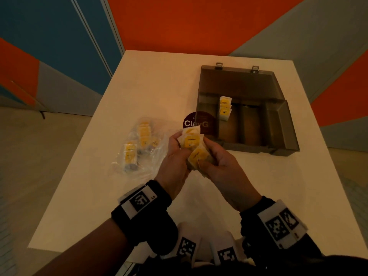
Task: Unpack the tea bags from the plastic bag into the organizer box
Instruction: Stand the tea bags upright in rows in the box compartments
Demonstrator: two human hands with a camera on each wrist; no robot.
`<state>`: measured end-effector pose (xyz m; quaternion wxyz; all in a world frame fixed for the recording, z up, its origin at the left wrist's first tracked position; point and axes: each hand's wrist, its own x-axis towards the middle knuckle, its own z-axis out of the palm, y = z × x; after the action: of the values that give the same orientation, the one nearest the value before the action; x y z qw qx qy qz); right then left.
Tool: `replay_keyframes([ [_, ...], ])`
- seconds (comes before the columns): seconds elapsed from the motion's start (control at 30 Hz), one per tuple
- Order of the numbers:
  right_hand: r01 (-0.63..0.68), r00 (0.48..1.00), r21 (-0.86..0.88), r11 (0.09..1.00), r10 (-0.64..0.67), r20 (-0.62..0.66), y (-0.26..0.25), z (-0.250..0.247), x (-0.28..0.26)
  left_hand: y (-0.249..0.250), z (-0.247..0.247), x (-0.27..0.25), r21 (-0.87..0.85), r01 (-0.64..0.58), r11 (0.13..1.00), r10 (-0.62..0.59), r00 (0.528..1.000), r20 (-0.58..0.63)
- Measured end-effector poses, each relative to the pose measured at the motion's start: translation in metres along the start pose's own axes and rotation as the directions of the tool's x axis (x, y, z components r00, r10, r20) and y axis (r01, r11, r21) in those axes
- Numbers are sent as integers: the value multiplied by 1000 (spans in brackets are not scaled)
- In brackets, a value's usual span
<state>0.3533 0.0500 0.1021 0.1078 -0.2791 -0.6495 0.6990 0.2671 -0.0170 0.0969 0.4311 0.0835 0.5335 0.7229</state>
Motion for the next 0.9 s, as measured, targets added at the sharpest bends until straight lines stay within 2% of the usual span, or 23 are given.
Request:
replay_keyframes([
  [0.13, 34, 999, -46, 998, -35, -18, -1, 2, -3, 1, 2, -3, 16, -24, 1000, 24, 999, -35],
  [0.27, 57, 998, -2, 998, -57, -30, 1, 1, -3, 0, 3, -3, 79, -55, 995, 57, 998, -33],
  [0.4, -26, 999, 180, 983, 32, -34, 9, 0, 1, -6, 2, 2, 164, -108, 981, 129, 984, -123],
  [0.5, -85, 996, 329, 941, 83, 19, 12, 1, 3, -6, 5, 2, 294, -167, 941, 223, 960, -169],
  [0.6, -112, 994, 439, 891, 100, 49, 16, 4, 3, -5, 7, 2, 340, -207, 917, 282, 941, -188],
  [0.8, -53, 997, 559, 828, 79, -23, 24, 6, 3, -3, 5, 5, 282, -161, 946, 234, 940, -247],
  [0.9, -38, 995, 570, 821, 86, -58, 29, 6, 5, -5, 4, 8, 126, -109, 986, 138, 958, -252],
])
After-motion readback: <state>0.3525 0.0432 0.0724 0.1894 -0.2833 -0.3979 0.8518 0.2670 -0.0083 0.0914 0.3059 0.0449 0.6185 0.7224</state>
